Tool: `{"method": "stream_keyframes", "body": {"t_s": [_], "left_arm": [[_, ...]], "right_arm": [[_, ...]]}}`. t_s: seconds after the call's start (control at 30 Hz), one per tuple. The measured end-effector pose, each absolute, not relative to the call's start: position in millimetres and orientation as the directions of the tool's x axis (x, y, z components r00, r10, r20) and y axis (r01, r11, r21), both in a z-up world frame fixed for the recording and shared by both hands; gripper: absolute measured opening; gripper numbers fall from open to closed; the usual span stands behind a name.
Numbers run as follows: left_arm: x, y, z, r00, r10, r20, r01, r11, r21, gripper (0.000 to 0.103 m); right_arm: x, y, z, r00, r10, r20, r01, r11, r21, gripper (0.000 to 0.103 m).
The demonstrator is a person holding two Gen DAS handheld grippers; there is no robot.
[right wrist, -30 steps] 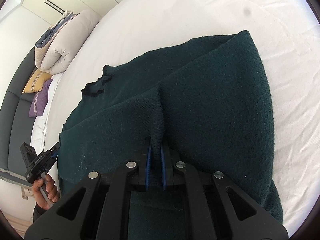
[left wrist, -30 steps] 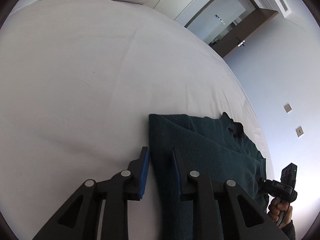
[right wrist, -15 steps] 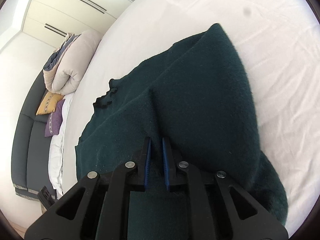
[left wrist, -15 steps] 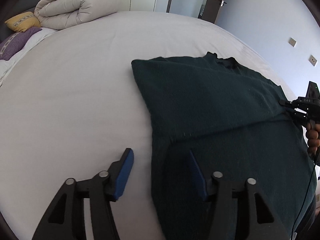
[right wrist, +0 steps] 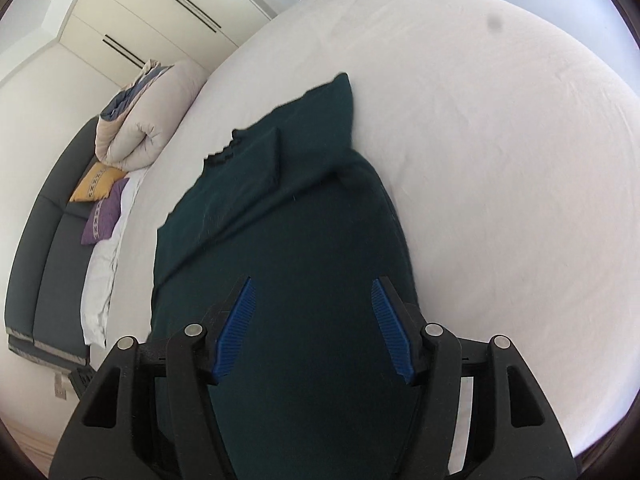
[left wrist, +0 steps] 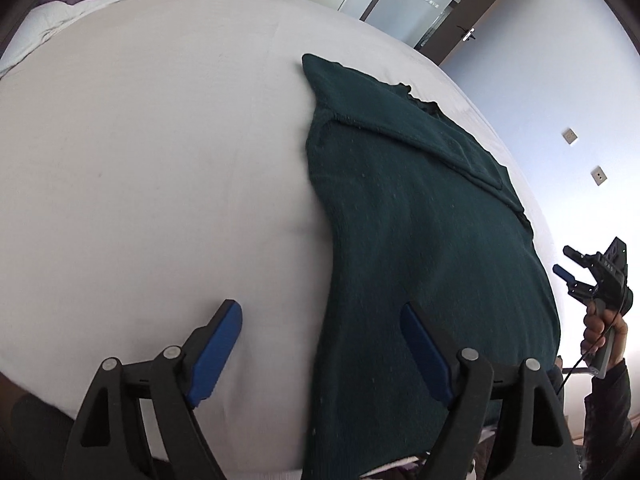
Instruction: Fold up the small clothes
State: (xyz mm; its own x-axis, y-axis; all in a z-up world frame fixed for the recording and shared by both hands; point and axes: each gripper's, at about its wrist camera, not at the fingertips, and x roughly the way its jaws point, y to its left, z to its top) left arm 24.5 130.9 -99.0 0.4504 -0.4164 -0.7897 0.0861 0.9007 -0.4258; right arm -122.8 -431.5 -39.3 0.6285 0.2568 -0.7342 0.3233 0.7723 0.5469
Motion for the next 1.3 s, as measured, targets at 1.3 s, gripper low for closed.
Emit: {"method": "stream_keyframes", "body": {"t_s": [1.3], "left_arm": [[-1.7, 121.1, -136.2, 0.152, -0.72, -0.677, 0.083, 0.692, -0.717, 0.045]], "right_arm": [[-281.8, -457.3, -82.1, 0.546, 0.434, -0.717, 0.345, 0.663, 0.664, 0.059]]}}
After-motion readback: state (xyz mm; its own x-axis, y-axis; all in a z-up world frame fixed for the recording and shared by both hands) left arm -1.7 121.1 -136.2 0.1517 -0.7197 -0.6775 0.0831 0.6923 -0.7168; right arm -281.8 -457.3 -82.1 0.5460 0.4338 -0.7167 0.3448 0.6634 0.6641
